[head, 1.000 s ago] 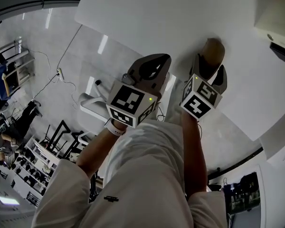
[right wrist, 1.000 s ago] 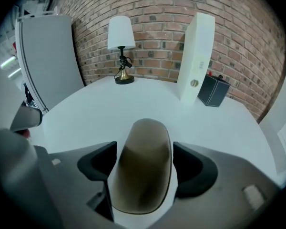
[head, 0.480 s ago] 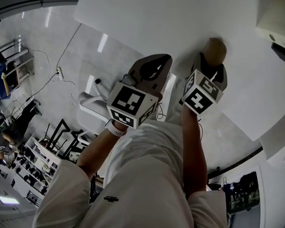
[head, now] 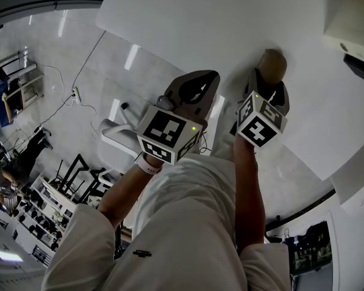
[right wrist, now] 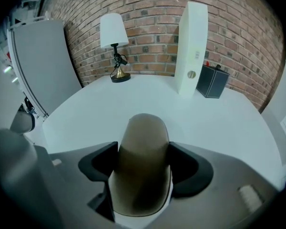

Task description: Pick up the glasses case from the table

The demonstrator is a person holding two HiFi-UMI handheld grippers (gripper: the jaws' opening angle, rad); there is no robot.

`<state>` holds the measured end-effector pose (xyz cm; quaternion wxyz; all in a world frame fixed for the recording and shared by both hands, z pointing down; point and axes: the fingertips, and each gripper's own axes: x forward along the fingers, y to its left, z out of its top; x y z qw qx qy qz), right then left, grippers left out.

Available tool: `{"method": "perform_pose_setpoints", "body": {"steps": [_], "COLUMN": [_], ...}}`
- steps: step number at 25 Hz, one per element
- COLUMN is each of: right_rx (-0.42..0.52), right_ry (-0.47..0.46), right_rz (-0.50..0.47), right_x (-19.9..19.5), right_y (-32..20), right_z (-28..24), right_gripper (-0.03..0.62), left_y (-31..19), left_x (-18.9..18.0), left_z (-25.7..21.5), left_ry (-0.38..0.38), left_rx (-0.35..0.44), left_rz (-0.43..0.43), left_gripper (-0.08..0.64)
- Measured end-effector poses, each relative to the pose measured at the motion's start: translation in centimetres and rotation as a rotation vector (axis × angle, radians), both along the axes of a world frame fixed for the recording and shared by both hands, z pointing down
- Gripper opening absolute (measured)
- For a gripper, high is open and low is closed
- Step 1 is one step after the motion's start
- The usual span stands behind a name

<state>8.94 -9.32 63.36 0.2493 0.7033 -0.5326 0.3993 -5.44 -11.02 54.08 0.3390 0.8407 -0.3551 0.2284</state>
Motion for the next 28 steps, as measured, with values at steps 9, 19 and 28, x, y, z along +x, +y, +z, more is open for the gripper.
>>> {"method": "perform_pose_setpoints", "body": {"steps": [9, 19, 28], "right_rx": [0.081, 0.149, 0.219], "right_ry": [-0.044, -0.043, -0.024], "right_rz": [-0.033, -0.093, -0.193], "right_x": [0.3, 1.6, 3.5], "right_y": [-0.6, -0.8, -1.3], "right_z": [-1.9, -5.6, -10.3], "right_gripper": [0.350, 0.350, 0.350], "left_y": [0.1, -0.1, -0.4], "left_x": [0.9, 1.3, 1.5], "left_z": [-1.5, -4.5, -7.4], "left_ry": [-0.001, -0.004, -0.002], "left_rx": [0.029, 0.071, 0.108], "left_rz": [0.012, -0.003, -0.010], "left_gripper": [0.008, 0.006, 0.008]}}
